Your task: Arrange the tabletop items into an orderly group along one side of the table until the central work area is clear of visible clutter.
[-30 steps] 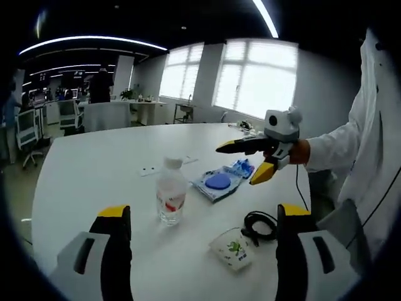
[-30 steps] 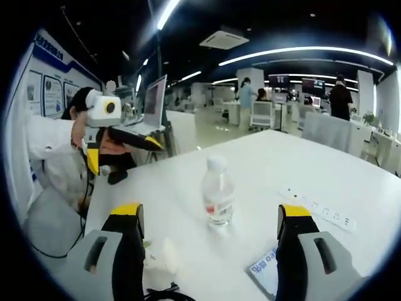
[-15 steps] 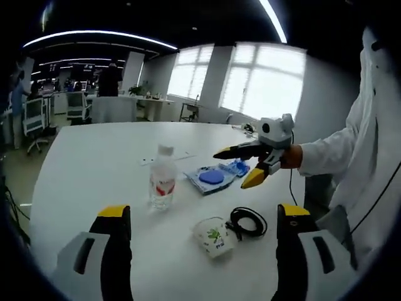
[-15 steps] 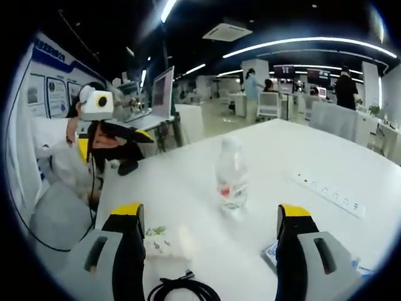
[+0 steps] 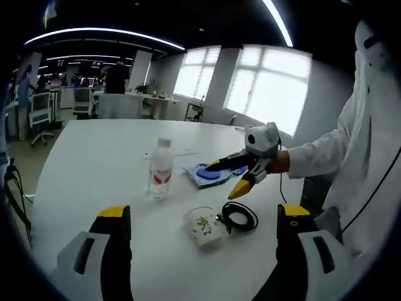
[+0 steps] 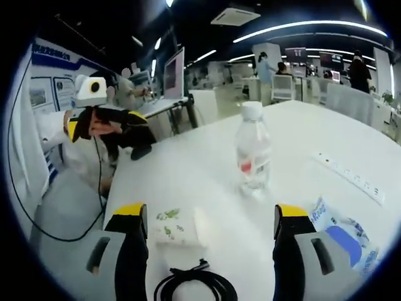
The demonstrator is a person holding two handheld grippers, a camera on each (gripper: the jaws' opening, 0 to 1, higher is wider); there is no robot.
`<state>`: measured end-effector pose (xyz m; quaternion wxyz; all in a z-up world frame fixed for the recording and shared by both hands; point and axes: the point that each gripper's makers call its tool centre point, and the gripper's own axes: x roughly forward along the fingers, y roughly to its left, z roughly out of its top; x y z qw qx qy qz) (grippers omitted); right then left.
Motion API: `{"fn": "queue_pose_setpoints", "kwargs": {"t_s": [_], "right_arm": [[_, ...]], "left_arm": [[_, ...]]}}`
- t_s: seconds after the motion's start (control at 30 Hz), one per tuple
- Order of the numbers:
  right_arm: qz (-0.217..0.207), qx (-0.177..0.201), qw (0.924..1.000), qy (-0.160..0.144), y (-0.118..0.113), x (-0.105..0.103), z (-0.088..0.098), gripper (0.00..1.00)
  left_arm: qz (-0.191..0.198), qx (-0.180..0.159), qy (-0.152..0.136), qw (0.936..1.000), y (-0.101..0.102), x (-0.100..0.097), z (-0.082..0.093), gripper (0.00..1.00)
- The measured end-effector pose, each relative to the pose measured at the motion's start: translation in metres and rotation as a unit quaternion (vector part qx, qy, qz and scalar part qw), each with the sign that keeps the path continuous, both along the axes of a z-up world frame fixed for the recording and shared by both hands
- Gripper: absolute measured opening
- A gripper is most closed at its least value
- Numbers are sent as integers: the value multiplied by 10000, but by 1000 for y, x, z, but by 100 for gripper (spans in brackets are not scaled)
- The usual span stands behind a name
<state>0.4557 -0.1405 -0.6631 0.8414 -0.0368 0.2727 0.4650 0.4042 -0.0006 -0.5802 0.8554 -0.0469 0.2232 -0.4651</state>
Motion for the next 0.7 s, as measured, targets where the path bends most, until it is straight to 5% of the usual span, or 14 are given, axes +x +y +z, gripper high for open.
{"fn": "queue_pose_setpoints", "kwargs": {"t_s": [0.47, 0.7], "right_arm": [[892, 114, 9917, 917, 23, -20, -32, 57], [1449, 92, 9808, 1306, 35, -26, -41, 41]], "left_arm": [[108, 10, 128, 9999, 4, -13, -10, 99], [207, 32, 174, 9996, 8, -14, -15, 97]]}}
